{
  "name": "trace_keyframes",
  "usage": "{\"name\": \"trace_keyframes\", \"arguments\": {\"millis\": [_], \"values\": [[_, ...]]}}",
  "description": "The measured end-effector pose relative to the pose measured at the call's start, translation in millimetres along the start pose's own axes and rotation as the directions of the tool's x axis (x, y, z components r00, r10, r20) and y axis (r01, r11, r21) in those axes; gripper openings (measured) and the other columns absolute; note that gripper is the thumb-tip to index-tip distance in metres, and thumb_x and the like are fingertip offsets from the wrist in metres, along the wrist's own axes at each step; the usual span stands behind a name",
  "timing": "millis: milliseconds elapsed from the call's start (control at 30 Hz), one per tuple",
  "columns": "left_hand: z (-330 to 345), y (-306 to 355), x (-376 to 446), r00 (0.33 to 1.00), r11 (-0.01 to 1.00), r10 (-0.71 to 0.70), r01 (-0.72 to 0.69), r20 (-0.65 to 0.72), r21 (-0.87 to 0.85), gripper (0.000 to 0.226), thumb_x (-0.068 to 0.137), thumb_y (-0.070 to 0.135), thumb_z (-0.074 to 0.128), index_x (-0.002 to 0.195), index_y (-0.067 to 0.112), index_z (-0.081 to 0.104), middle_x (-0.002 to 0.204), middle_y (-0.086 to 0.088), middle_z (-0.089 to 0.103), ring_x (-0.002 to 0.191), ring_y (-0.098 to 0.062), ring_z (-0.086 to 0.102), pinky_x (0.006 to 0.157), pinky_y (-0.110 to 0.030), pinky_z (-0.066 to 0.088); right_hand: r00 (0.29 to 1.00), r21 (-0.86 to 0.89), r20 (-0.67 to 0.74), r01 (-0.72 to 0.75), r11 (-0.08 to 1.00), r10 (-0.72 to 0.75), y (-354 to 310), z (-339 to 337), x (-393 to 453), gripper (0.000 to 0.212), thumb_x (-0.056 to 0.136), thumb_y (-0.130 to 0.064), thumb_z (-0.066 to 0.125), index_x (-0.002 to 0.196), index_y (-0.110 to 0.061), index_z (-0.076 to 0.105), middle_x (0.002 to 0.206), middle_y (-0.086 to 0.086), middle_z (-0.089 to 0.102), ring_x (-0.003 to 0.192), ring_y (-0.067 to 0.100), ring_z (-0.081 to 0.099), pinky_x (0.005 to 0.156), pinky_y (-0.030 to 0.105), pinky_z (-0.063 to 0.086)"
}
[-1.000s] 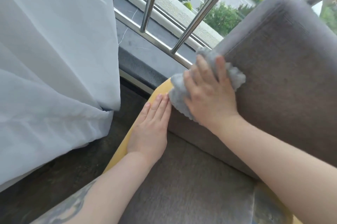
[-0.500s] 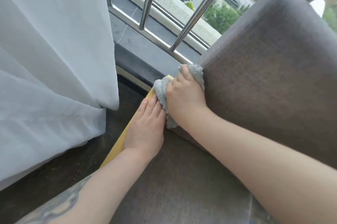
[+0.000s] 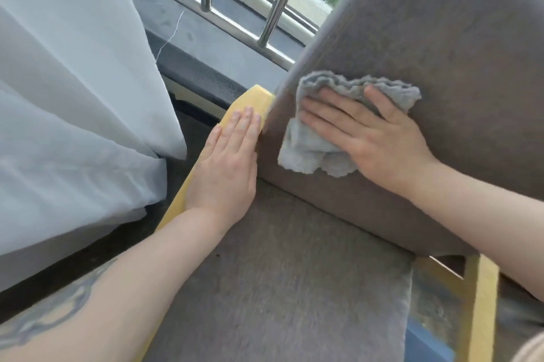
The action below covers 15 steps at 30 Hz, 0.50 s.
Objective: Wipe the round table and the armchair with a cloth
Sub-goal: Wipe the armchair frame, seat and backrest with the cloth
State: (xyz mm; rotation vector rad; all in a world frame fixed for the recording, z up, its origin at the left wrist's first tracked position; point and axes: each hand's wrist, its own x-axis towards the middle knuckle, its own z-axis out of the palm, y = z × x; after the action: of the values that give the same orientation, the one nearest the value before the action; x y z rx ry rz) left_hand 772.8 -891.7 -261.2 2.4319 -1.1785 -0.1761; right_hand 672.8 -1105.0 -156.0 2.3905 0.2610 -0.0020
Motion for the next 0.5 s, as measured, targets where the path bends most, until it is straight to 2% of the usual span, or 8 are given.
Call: {"name": "trace_keyframes", "arguments": {"millis": [67, 167, 200, 267, 333, 400, 467, 500], "values": [[-0.1, -0.5, 0.0, 1.0, 1.0, 0.001, -0.001, -0.007, -0.029, 0.058, 0.099, 0.023, 0.031, 0.155, 0.011, 0.023, 0.161, -0.002, 0.02, 0.149, -0.016, 0.017, 0.122, -0.035, 0.011, 0.97, -0.032, -0.081, -0.234, 0.972, 0.23, 11.7, -4.6, -15.1, 0.058, 0.097, -0.005, 0.038, 0.152, -0.02, 0.026, 0.156, -0.005, 0.025, 0.144, 0.016, 0.022, 0.117, 0.038, -0.002], [0.4, 4.5, -2.7, 0.998, 0.998, 0.062, -0.062, -0.034, -0.008, 0.058, 0.098, 0.024, 0.032, 0.154, 0.01, 0.024, 0.161, -0.004, 0.02, 0.149, -0.018, 0.017, 0.121, -0.039, 0.013, 0.795, 0.151, -0.149, -0.57, 0.808, 0.589, -17.1, -5.7, 10.0, 0.059, 0.095, -0.009, 0.048, 0.15, -0.021, 0.03, 0.155, -0.005, 0.029, 0.143, 0.02, 0.018, 0.117, 0.041, -0.008], [-1.5, 6.5, -4.6, 0.995, 0.996, 0.091, -0.092, -0.032, -0.009, 0.058, 0.098, 0.024, 0.033, 0.153, 0.008, 0.025, 0.161, -0.005, 0.021, 0.149, -0.019, 0.018, 0.121, -0.039, 0.013, 0.803, 0.147, -0.131, -0.564, 0.812, 0.582, -33.5, -0.1, 15.7, 0.058, 0.097, -0.013, 0.047, 0.151, -0.021, 0.027, 0.156, -0.005, 0.029, 0.143, 0.019, 0.018, 0.117, 0.041, -0.008], [-12.9, 10.5, -5.2, 0.992, 0.992, 0.116, -0.118, -0.044, -0.036, 0.059, 0.097, 0.024, 0.032, 0.154, 0.009, 0.023, 0.162, -0.004, 0.017, 0.15, -0.018, 0.012, 0.122, -0.037, 0.008, 0.904, 0.068, -0.093, -0.412, 0.908, 0.417, -53.2, 15.2, 6.3, 0.058, 0.1, -0.017, 0.038, 0.154, -0.022, 0.017, 0.158, -0.01, 0.018, 0.144, 0.014, 0.018, 0.117, 0.04, -0.01], [-29.5, 18.7, -0.5, 0.982, 0.983, 0.173, -0.177, -0.083, -0.042, 0.061, 0.098, 0.023, 0.033, 0.155, 0.01, 0.018, 0.162, -0.001, 0.01, 0.151, -0.015, 0.007, 0.122, -0.034, 0.004, 0.915, 0.05, -0.048, -0.399, 0.915, 0.402, -35.1, 14.8, -21.3, 0.059, 0.099, -0.013, 0.031, 0.154, -0.022, 0.012, 0.159, -0.012, 0.011, 0.144, 0.012, 0.018, 0.118, 0.037, -0.008], [-46.6, 40.4, 15.9, 0.946, 0.956, 0.287, -0.292, -0.153, -0.014, 0.06, 0.098, 0.021, 0.035, 0.155, 0.01, 0.017, 0.161, 0.001, 0.009, 0.151, -0.015, 0.006, 0.123, -0.035, 0.006, 0.792, 0.097, -0.141, -0.586, 0.804, 0.594, -2.0, 0.5, -36.9, 0.06, 0.097, -0.012, 0.036, 0.154, -0.021, 0.017, 0.158, -0.008, 0.018, 0.144, 0.016, 0.019, 0.118, 0.038, -0.005], [-56.3, 68.2, 42.3, 0.896, 0.918, 0.39, -0.395, -0.212, 0.02, 0.057, 0.099, 0.019, 0.038, 0.153, 0.008, 0.022, 0.16, 0.001, 0.013, 0.15, -0.018, 0.008, 0.123, -0.035, 0.007, 0.57, 0.255, -0.203, -0.754, 0.605, 0.796, 23.3, -13.6, -26.9, 0.058, 0.096, -0.013, 0.043, 0.151, -0.017, 0.025, 0.156, 0.0, 0.028, 0.143, 0.022, 0.018, 0.117, 0.04, -0.006], [-58.3, 80.2, 56.2, 0.88, 0.908, 0.414, -0.419, -0.233, 0.031, 0.056, 0.099, 0.019, 0.039, 0.152, 0.007, 0.026, 0.159, -0.001, 0.017, 0.15, -0.02, 0.01, 0.122, -0.035, 0.007, 0.505, 0.327, -0.195, -0.775, 0.541, 0.841, 25.4, -19.8, -15.5, 0.056, 0.097, -0.015, 0.044, 0.151, -0.016, 0.027, 0.155, 0.003, 0.031, 0.142, 0.023, 0.019, 0.117, 0.042, -0.005]]}}
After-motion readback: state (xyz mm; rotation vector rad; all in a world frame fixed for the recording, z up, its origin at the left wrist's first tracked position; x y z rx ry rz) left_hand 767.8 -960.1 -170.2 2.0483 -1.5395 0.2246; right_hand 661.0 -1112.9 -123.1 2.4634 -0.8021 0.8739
